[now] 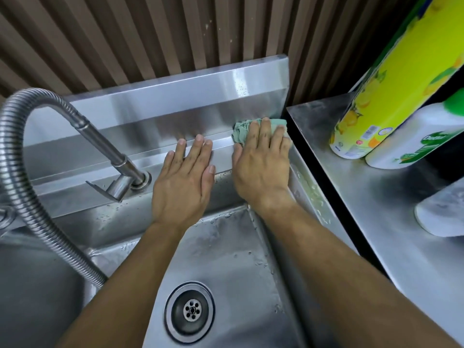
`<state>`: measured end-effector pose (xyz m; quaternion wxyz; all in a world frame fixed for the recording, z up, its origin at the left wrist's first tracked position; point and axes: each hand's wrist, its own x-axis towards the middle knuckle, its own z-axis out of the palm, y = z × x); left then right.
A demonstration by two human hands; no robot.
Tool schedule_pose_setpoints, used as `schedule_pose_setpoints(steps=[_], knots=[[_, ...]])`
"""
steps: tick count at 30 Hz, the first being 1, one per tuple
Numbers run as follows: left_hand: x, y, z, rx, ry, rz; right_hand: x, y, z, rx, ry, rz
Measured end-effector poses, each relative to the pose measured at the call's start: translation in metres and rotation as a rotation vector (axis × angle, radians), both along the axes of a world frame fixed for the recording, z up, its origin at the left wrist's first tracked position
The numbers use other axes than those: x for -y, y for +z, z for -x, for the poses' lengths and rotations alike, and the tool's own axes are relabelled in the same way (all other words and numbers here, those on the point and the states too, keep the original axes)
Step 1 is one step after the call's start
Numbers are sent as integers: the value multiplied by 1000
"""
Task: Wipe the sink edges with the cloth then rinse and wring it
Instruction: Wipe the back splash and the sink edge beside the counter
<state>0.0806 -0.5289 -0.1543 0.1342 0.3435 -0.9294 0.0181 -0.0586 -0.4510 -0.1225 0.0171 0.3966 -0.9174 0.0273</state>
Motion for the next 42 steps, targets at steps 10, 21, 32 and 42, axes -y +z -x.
schedule_pose_setpoints(steps=[10,21,32,42], knots=[[-1,1,-1,-49,-20,-46,-42,-3,-24,16,-68,87],[-3,6,0,-18,-21,-92,-3,9,-3,198,-191,99],[-7,28,43,-134,-209,-225,-24,8,20,197,17,92],[9,27,62,109,-438,-189,-19,13,49,251,140,170]])
